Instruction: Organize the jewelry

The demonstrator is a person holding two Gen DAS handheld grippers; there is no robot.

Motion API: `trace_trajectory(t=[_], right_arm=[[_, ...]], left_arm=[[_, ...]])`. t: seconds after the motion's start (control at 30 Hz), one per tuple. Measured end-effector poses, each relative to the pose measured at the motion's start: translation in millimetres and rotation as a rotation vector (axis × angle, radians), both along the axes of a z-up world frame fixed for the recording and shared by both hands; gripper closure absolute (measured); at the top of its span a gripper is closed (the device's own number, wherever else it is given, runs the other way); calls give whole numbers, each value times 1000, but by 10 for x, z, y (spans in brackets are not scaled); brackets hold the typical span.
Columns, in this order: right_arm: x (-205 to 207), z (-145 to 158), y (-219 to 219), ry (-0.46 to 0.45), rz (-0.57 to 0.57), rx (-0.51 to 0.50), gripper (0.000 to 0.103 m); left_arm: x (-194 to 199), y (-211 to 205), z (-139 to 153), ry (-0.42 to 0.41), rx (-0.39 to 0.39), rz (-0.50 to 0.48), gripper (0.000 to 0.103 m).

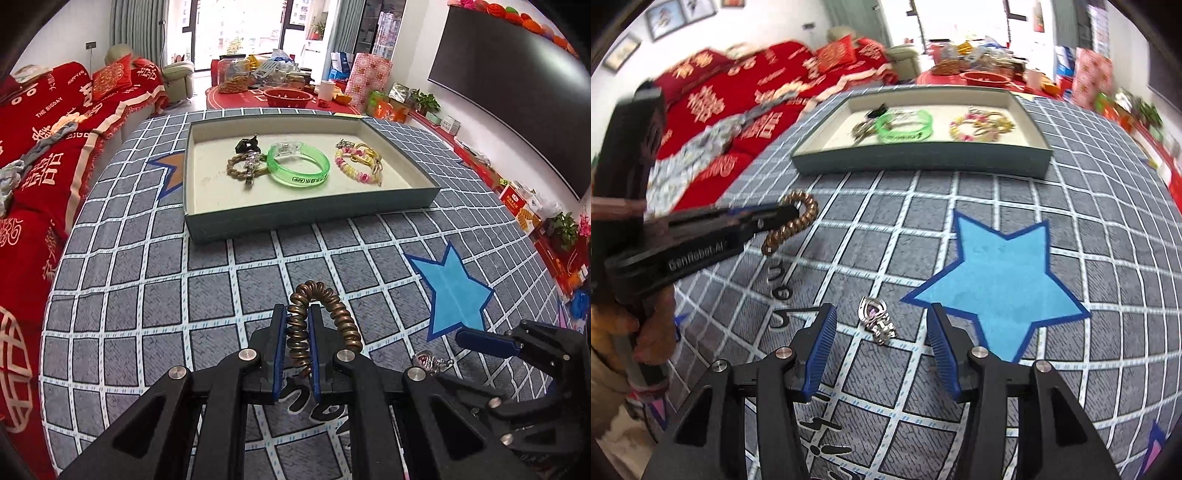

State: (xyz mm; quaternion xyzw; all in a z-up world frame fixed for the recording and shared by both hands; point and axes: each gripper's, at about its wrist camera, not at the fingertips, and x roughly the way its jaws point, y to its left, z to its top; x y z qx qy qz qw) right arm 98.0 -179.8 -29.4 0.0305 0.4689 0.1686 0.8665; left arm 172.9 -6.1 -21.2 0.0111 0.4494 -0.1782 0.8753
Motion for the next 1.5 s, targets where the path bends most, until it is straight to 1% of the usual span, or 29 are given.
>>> trace_trajectory(t=[0.07, 0.1, 0.17, 0.23, 0.37, 0.5, 0.73, 0.87, 1.03, 1.23, 1.33, 1.5], right_arm=[[9, -60, 57, 17, 19, -35, 49], [11, -68, 86, 5, 24, -57, 51], [-1, -74, 160, -6, 39, -122, 60], [-9, -80, 222, -15, 47, -176, 87], [0, -68, 192, -7, 22, -159, 87], [0, -28, 72, -1, -22, -91, 87], [71, 116, -164, -9, -95, 0, 87], [116, 161, -258, -10, -121, 33, 87], [191, 272, -379, -21, -147, 55, 87], [461, 514, -565, -53, -180, 72, 87], [698, 649, -651, -62, -194, 83, 87], [1109, 793, -743, -64, -213, 107, 87]], left_arm=[[-9, 12, -6, 0, 3, 3, 79], [-14, 18, -5, -1, 5, 4, 79], [-20, 28, -1, -1, 8, 7, 79], [-22, 28, 5, -1, 10, 8, 79], [-27, 28, 14, -1, 10, 12, 79], [-27, 30, 26, -4, 10, 12, 79], [-26, 15, 60, -9, 11, 13, 79], [-16, 5, 80, -12, 13, 14, 79], [30, 13, 181, -30, 13, 18, 79], [224, 38, 419, -75, 14, 34, 79], [369, 34, 515, -89, 16, 44, 79], [671, 26, 653, -101, 6, 60, 79]])
